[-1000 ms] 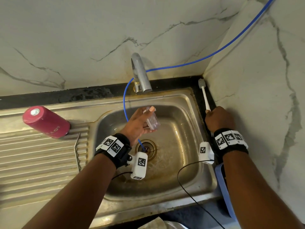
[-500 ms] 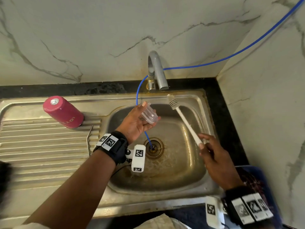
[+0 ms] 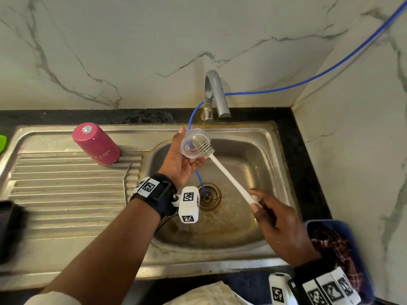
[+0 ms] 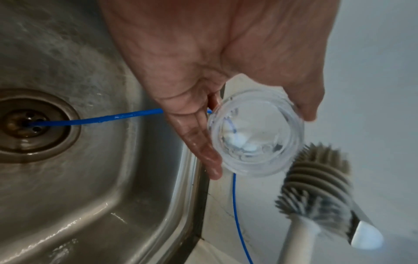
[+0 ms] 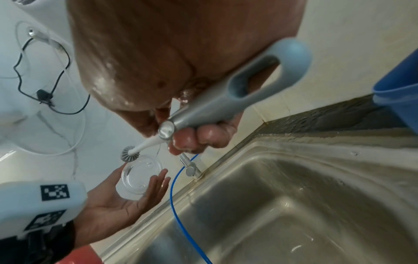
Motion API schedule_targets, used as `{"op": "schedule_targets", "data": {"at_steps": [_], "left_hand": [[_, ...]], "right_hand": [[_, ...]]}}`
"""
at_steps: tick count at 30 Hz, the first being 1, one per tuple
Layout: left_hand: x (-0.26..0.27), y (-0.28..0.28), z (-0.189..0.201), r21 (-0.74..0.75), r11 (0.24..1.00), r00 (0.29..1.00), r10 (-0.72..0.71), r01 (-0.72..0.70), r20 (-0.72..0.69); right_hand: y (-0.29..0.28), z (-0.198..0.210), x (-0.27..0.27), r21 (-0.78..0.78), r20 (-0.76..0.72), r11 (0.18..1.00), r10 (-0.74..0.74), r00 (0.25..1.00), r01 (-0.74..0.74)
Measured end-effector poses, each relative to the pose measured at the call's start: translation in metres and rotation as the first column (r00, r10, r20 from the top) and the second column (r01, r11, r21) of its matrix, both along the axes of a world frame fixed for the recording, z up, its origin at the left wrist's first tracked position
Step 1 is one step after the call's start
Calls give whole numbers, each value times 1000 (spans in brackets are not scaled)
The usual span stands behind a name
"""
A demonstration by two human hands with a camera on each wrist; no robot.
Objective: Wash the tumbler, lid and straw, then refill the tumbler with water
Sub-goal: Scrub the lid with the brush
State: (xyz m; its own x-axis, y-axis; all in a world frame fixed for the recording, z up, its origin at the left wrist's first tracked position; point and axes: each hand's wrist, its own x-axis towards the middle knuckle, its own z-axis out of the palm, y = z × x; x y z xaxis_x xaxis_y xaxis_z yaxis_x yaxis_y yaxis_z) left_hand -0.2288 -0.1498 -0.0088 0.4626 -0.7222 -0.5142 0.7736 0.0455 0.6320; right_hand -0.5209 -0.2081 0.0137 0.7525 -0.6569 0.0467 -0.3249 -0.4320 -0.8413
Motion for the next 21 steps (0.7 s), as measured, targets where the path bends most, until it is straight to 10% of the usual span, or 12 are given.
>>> {"op": "schedule_targets", "data": {"at_steps": [13, 21], "left_hand": [[2, 12, -9, 187, 976, 981, -136, 109, 140], [5, 20, -8, 216, 973, 992, -97, 79, 77]], "right_hand": [[2, 24, 15, 213, -150, 968, 166, 975, -132], [-20, 47, 26, 685, 14, 707, 228, 973, -176]]}}
